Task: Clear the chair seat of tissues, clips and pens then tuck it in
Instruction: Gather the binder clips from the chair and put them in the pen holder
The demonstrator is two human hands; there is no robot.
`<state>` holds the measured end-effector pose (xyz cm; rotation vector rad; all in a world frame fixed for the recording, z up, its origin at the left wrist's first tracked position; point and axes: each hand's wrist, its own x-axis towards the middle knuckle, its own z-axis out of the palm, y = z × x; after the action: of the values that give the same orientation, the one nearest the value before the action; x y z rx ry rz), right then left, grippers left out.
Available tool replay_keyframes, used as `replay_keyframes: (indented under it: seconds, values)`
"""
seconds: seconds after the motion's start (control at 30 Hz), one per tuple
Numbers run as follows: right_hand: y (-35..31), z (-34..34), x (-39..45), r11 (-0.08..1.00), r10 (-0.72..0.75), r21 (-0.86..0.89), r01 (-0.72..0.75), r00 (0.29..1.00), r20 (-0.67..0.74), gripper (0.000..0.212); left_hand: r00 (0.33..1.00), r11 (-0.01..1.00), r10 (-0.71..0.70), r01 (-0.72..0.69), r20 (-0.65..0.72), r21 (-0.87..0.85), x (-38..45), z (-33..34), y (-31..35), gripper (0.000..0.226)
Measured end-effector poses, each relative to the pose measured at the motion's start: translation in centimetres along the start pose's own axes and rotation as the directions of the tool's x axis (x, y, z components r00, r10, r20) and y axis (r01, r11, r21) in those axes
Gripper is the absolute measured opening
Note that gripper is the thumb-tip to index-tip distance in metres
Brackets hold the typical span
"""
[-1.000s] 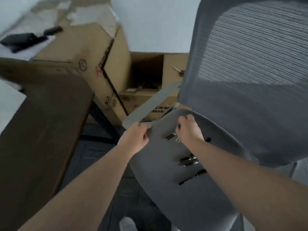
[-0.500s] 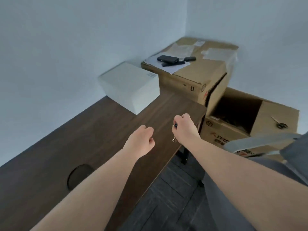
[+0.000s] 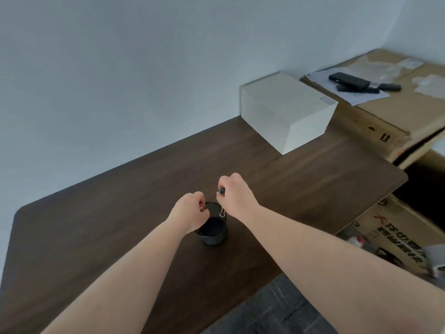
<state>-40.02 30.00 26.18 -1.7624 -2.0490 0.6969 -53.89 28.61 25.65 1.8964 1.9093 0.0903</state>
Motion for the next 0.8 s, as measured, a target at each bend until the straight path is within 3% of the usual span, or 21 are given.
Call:
replay_keyframes:
  seconds: [0.3,0.47,0.7,0.8]
  values:
    - [-1.5,2.9,1.1,0.999,-0.027,-0.019,0.029,0.996,0.088,0.014,0.999,0.993,-0.037,0.038,0.015,-0.116,0.5,1.3,-1.8,0.014]
    - [-1.2,3.8,0.6,0.997,-0.037,-0.064,0.048,0.988,0.152,0.02,1.0,0.998,-0.022,0.021,-0.008,-0.065,0.8,1.9,-1.8,0.008]
    - [-1.3,4.1,0.1,0.983,-0.102,-0.134,0.123,0.983,0.155,0.008,0.999,0.999,0.005,-0.007,-0.043,-0.048,0.7,2.4,-1.8,0.009]
    - [-1.1,4.0,0.3,0.976,-0.127,-0.152,0.153,0.978,0.168,0.012,0.999,0.998,0.007,-0.01,-0.052,-0.055,0.8,2.6,-1.8,0.011]
